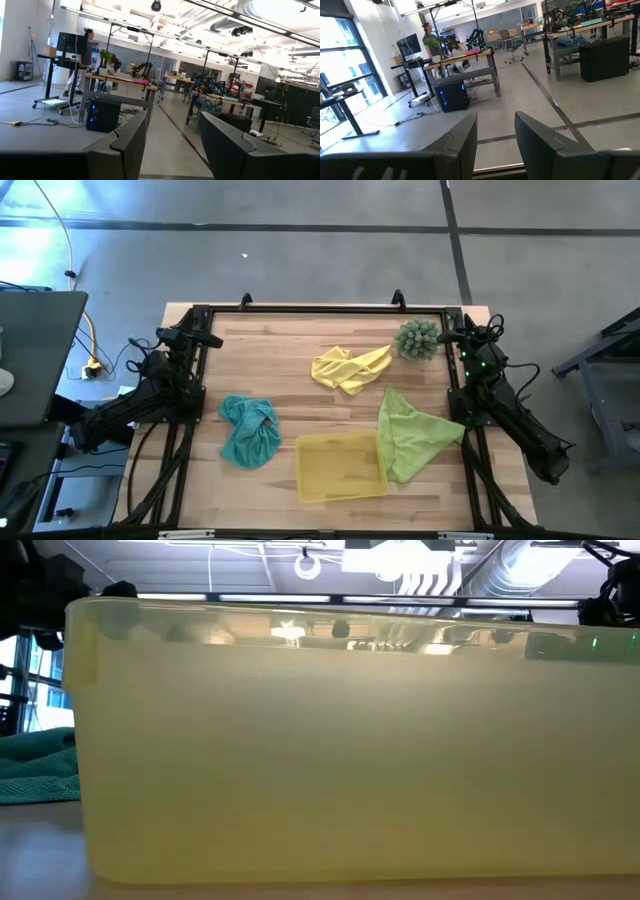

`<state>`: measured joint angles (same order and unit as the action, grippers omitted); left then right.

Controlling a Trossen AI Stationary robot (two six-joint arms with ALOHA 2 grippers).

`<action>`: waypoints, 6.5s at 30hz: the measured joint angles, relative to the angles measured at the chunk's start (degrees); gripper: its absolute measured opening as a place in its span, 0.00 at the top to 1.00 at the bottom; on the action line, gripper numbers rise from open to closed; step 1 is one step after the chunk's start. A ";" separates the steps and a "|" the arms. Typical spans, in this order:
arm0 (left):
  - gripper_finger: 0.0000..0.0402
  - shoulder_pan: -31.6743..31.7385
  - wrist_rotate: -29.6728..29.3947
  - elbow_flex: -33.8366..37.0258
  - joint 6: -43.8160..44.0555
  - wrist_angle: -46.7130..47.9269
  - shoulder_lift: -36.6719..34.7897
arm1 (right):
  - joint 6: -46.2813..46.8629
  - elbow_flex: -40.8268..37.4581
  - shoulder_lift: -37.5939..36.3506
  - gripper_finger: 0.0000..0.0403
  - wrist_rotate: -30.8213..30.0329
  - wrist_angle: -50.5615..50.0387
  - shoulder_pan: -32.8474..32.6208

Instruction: Roll microfiber towels into tight, uniform cylinder then place into a basket

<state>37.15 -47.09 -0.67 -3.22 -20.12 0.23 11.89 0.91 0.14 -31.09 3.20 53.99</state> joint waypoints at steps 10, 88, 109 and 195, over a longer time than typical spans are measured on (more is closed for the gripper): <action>0.57 0.01 0.00 0.01 0.01 -0.01 0.02 | 0.00 0.00 0.00 0.70 0.01 -0.02 0.00; 0.57 -0.07 41.33 -0.72 39.56 -10.19 0.02 | 0.01 0.00 0.00 0.70 0.00 0.00 0.00; 0.57 -0.11 52.28 -22.48 21.99 -1.35 31.06 | 0.00 0.00 0.00 0.70 0.01 0.00 0.00; 0.57 -28.63 37.13 -51.68 11.20 28.35 88.94 | 0.01 0.00 0.22 0.70 0.00 -0.01 -0.03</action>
<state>8.51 -9.96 -52.34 7.98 8.23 89.18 11.90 0.91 0.36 -31.09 3.19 53.95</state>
